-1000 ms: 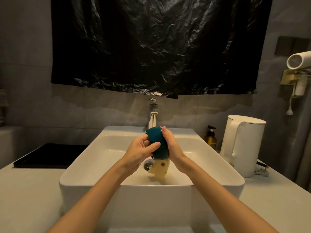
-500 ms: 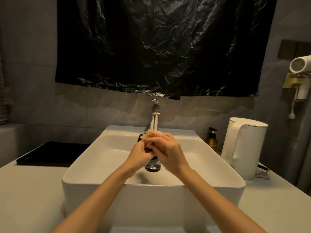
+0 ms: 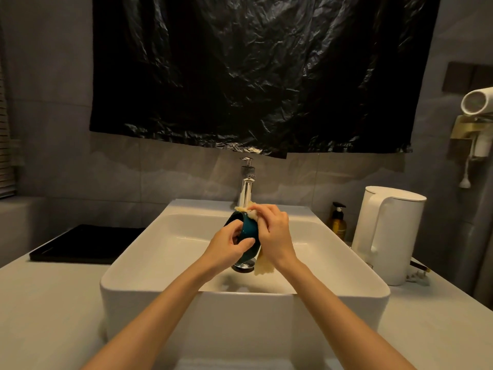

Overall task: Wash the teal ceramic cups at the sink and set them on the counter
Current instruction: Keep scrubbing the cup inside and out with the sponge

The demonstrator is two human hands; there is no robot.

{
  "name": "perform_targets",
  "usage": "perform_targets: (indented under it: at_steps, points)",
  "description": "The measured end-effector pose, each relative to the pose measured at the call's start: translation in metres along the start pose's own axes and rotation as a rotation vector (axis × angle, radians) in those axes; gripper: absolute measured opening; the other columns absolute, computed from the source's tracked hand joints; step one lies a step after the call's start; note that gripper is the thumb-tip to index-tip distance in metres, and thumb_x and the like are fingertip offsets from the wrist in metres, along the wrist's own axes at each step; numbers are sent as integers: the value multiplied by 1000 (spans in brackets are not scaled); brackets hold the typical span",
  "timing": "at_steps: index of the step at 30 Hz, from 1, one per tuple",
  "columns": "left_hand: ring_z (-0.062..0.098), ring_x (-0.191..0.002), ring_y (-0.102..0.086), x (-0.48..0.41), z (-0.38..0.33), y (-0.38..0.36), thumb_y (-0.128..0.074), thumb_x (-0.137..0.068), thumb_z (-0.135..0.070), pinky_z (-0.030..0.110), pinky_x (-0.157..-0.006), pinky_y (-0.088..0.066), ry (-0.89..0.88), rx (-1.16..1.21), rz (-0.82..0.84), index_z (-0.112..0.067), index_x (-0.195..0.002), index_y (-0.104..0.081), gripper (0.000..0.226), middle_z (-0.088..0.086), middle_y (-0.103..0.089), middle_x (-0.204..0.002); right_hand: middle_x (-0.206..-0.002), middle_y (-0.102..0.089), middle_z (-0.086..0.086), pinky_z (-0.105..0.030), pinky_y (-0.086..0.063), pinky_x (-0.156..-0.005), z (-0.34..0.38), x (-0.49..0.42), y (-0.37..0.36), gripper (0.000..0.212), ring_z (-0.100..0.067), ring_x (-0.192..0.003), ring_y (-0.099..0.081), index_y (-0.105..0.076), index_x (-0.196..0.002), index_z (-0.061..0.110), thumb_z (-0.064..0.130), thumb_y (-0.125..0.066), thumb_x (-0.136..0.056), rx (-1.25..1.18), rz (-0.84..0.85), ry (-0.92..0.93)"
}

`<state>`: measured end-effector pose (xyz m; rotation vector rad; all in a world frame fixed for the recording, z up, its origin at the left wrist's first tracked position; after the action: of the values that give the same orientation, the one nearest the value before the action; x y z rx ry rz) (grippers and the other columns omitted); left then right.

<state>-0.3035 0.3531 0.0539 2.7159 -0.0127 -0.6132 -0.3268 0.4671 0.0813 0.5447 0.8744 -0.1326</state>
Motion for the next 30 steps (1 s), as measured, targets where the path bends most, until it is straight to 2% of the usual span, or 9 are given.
perform_targets:
  at_steps: [5,10,12,15,16,18,20,25,30]
  points:
    - [14,-101,-63,-1,-5,3,-57,-90,-7,24,-87,-53,-62,66,-12,-21,-116,-55,29,2,-66,-107,-112,-59,4,-7,-32,-89,19,13,6,30,-15,-98,-41,-67,-110,17,7,-47,-90,56,10,257]
    - [17,-106,-60,0,0,-5,-56,-92,-13,24,-84,-55,-58,-24,79,-17,-122,-50,30,1,-60,-116,-107,-59,9,-26,-46,-91,-20,-6,8,27,-17,-103,-50,-65,-104,25,13,-41,-98,-115,-55,-122]
    - [18,-105,-61,1,-1,-6,-57,-92,-11,25,-84,-55,-86,-27,94,-17,-119,-51,28,2,-61,-113,-106,-59,12,-12,-37,-88,-11,-1,15,31,-16,-101,-49,-67,-104,25,13,-39,-93,-81,-57,4]
    - [18,-103,-62,0,-3,-7,-57,-90,-7,29,-87,-54,-144,-43,106,-20,-115,-54,28,2,-64,-109,-108,-62,12,-9,-29,-86,9,9,16,35,-17,-98,-45,-69,-103,24,18,-38,-89,-28,-46,235]
    - [18,-103,-62,0,-2,-9,-58,-90,-7,29,-88,-54,-152,-58,112,-23,-114,-54,29,1,-64,-109,-107,-62,12,-9,-28,-87,4,6,14,35,-18,-99,-46,-70,-101,25,21,-37,-89,-30,-47,218]
    - [18,-105,-61,0,0,-12,-59,-90,-10,30,-88,-55,-149,-109,130,-24,-109,-53,24,0,-63,-111,-106,-62,13,-13,-34,-90,-14,-6,10,34,-19,-103,-48,-68,-97,30,28,-36,-89,-114,-61,-11]
    - [18,-105,-60,2,1,-14,-59,-91,-10,30,-89,-54,-147,-139,153,-19,-107,-53,20,1,-61,-111,-104,-62,13,-27,-42,-93,-26,-9,9,34,-17,-104,-50,-68,-94,32,31,-35,-86,-195,-64,-186]
    - [18,-86,-59,1,-4,-10,-58,-88,-3,31,-80,-54,-209,-141,120,-31,-90,-51,29,-9,-60,-86,-96,-66,19,-20,-29,-89,4,3,17,27,0,-98,-46,-71,-85,26,21,-45,-88,-116,-48,160]
    - [18,-105,-59,5,4,-14,-59,-90,-12,31,-87,-55,-181,-209,166,-26,-103,-53,20,0,-61,-112,-92,-65,8,-30,-52,-79,-25,-5,8,30,-18,-95,-59,-66,-86,30,28,-38,-96,-350,0,-368]
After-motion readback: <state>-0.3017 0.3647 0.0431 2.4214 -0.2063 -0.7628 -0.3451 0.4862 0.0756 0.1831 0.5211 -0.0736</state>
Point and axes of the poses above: each hand's wrist, its own x-axis away from the middle knuckle, its own y-axis out of the back of the hand, z = x × y, the point moved 6 cm from there along -x, towards the middle knuckle
